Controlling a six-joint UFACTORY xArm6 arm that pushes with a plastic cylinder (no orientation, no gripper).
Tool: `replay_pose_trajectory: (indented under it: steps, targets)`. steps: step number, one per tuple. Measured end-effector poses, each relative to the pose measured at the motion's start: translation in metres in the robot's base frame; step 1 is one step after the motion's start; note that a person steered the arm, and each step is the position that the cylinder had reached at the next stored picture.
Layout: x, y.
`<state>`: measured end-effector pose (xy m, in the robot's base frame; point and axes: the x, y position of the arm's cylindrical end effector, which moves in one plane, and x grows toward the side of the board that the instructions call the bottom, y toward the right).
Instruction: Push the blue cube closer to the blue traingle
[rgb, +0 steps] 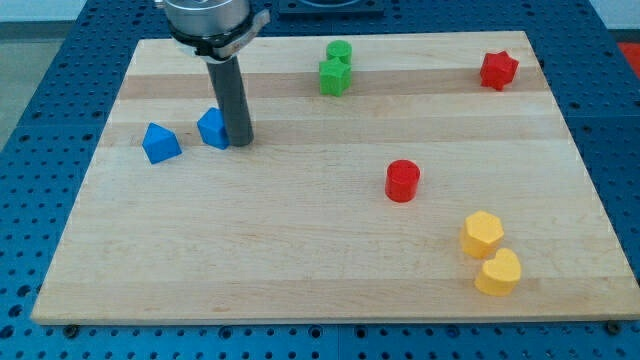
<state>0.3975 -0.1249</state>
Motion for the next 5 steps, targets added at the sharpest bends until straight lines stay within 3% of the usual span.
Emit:
replay_pose_trajectory:
  steps: [1,3,5]
  targets:
    - [0.0,-0.018]
    - [-0.013,0.013]
    - [-0.018,-0.023]
